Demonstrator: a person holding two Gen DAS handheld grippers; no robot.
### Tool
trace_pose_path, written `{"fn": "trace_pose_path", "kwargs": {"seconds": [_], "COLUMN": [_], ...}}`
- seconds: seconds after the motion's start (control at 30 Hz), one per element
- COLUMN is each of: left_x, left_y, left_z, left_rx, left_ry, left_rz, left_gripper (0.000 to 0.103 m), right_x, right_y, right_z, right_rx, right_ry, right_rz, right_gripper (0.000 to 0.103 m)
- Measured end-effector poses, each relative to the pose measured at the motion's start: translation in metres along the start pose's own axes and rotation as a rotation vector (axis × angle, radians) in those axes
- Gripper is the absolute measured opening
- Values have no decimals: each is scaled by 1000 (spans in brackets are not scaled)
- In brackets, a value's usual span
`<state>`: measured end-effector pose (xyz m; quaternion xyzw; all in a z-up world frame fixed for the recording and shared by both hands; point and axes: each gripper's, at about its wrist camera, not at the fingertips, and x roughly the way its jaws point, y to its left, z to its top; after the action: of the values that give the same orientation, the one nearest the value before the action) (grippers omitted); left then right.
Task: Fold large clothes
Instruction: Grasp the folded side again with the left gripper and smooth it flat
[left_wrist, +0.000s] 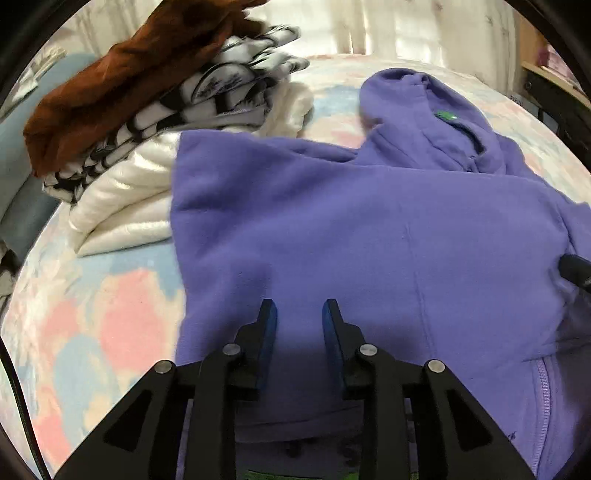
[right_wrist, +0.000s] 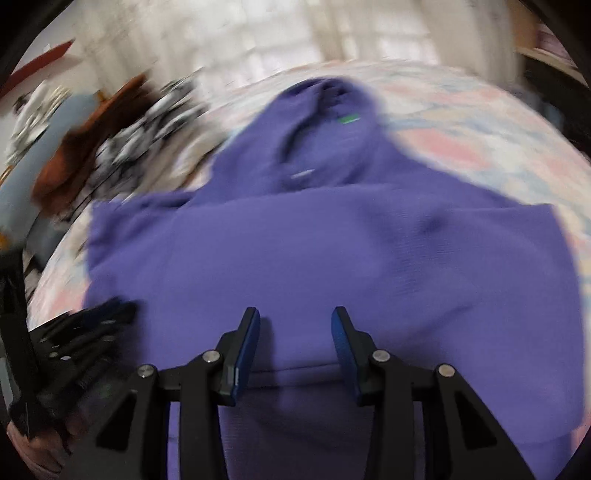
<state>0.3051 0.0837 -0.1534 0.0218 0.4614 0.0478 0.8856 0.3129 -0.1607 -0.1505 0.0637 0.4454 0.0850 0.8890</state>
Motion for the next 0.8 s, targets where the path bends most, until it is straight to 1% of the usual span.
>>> {"fn": "trace_pose_path", "kwargs": {"seconds": [0.03,0.1,0.13,0.17,0.2,0.23,0.27,0.33,0.4,0.5,0.53,0.57,0.6,0.67,0.7,0.73,0.8], "left_x": [-3,-11,-15,-21,-31,-39,-49,-70,-94,-123,-135,-140,-151,-170,-181,-188,-201], "left_y": [5,10,13,14,17,19,23,28,36,53,61,68,75,85,92,96,105], "left_z": [1,0,-1,-4,-9,-12,-17,-26,-40,-64,-75,-79,-89,-107,-120,-128,-147], "left_rx": [-13,-8,-1,3,8,11,12,12,11,-18,-37,-47,-62,-76,-83,-90,-103], "left_ry": [8,26,32,33,28,23,16,-9,-43,-54,-55,-55,-59,-63,-62,-61,-50], "left_rz": [-29,-66,-77,-83,-92,-97,-98,-91,-89,-98,-103,-106,-113,-120,-122,-123,-128], "left_gripper": [26,26,26,28,31,42,58,73,73,73,73,73,73,73,73,73,73], "right_x": [-6,-17,-24,-31,-34,-39,-44,-56,-70,-101,-112,-122,-133,-152,-162,-173,-188], "right_y": [-15,-36,-40,-42,-43,-45,-47,-45,-40,-33,-29,-26,-21,-16,-15,-14,-15], "right_z": [1,-1,-3,-6,-9,-13,-18,-31,-46,-72,-81,-90,-98,-115,-123,-131,-141], "right_rx": [33,100,106,95,93,104,123,148,144,128,115,102,87,63,54,51,60], "right_ry": [-11,-6,-10,-9,-1,10,20,41,58,52,47,43,37,30,25,17,7], "right_rz": [30,117,79,2,-7,20,51,88,125,175,181,182,181,177,178,179,185], "right_gripper": [34,34,40,41,41,41,41,41,41,41,42,43,45,60,63,65,65]}}
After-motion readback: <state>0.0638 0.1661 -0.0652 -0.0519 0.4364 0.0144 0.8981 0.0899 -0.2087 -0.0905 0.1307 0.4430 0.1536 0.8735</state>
